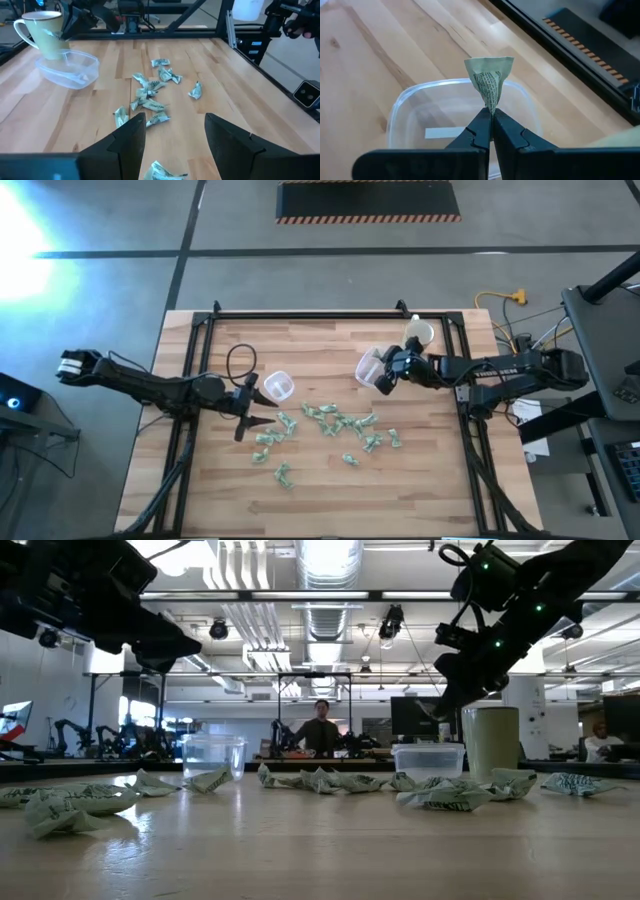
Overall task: Pick and place items into bin
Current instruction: Put the stevia packet into the right transparent bin, then put the stevia packet into the left transparent bin
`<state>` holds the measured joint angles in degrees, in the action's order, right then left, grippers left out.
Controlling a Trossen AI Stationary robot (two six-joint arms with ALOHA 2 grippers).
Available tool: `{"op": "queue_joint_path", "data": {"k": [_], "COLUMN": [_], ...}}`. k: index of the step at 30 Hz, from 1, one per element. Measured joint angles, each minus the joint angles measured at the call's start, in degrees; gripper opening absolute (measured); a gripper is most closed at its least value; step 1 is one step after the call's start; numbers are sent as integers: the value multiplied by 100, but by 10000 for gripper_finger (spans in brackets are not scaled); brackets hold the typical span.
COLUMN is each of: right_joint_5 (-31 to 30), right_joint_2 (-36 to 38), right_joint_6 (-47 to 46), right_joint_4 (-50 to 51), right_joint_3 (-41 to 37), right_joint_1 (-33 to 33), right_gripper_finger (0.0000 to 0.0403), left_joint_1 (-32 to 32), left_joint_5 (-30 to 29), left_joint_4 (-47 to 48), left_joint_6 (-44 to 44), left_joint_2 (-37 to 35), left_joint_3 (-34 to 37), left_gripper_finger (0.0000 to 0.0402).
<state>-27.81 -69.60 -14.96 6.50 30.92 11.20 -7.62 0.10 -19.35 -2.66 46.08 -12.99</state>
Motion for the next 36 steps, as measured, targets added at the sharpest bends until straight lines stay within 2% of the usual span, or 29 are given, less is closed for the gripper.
{"op": "queue_joint_path", "data": {"k": [9, 18, 23, 29, 36], "right_joint_5": [3, 190, 381, 781, 837], "right_joint_2": [0, 2, 11, 11, 15], "right_joint_6": [287, 494, 765, 1278, 1672], "right_joint_4": [-663, -891, -898, -889, -885], "right_joint_3": [-289, -306, -89, 83, 164], "right_joint_1": [-4, -4, -57, -366, -685], "right_gripper_finger": [14, 105, 137, 141, 125], "left_joint_1": [0, 0, -2, -37, -236], "left_joint_5": [2, 11, 22, 10, -111], "left_joint_4": [5, 13, 459, 1489, 1375], "left_joint_6": [-7, -100, -182, -561, -504], "left_joint_2": [212, 330, 371, 371, 881], "left_joint_3": [-11, -15, -13, -42, -61], "left_gripper_finger": [187, 187, 187, 187, 187]}}
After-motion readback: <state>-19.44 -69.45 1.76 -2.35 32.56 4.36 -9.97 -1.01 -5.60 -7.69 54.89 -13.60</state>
